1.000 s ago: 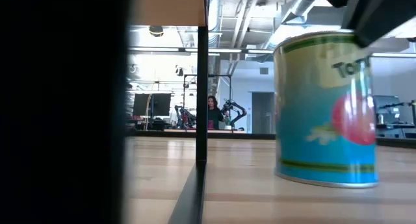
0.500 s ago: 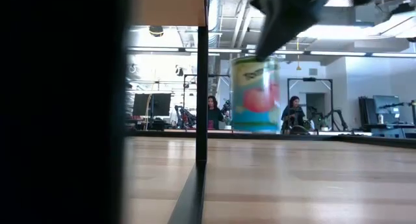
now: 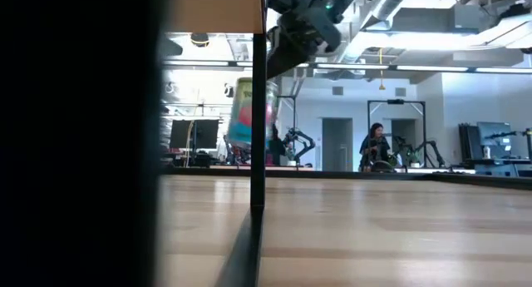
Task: Pick and place cans onto a shelf
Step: Put the canned tomatoes on the shelf
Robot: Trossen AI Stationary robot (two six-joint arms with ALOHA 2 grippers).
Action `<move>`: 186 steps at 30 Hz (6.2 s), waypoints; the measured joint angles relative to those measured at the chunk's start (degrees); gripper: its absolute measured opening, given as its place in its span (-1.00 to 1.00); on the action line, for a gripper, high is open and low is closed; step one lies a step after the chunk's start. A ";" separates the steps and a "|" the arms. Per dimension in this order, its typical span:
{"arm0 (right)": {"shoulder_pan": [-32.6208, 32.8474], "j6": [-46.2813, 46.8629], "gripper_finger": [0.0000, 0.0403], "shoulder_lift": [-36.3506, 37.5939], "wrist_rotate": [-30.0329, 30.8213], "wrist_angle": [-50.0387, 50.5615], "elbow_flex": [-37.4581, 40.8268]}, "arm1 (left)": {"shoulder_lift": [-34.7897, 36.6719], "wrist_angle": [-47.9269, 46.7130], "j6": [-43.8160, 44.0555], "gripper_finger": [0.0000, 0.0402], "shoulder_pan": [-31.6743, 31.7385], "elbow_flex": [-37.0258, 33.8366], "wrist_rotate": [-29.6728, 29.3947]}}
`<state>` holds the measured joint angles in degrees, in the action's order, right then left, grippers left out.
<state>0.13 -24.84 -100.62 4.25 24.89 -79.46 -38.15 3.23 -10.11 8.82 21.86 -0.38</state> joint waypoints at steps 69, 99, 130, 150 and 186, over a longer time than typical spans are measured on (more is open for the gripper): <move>4.63 14.42 -0.95 15.28 3.71 -12.52 16.95 | -24.66 5.82 -4.49 -0.72 -4.68 3.70 4.51; 15.50 24.19 -0.97 23.52 25.43 -33.57 36.66 | -34.23 -16.69 -14.08 -1.00 -5.62 19.96 -2.92; 15.47 26.91 -0.96 9.62 29.05 -78.03 53.51 | -22.18 -73.21 10.38 -1.00 -47.47 68.14 -17.18; 15.47 26.78 -0.96 9.62 29.05 -77.98 53.51 | -49.46 -84.05 43.54 -1.00 -82.39 86.73 -27.33; 16.78 27.43 -0.96 9.66 29.01 -78.77 53.46 | -56.55 -89.25 52.10 -1.00 -83.31 86.09 -32.62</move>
<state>16.91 2.59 -90.96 33.26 -53.89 -26.00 -94.70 -86.02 42.00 -74.49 107.95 -33.00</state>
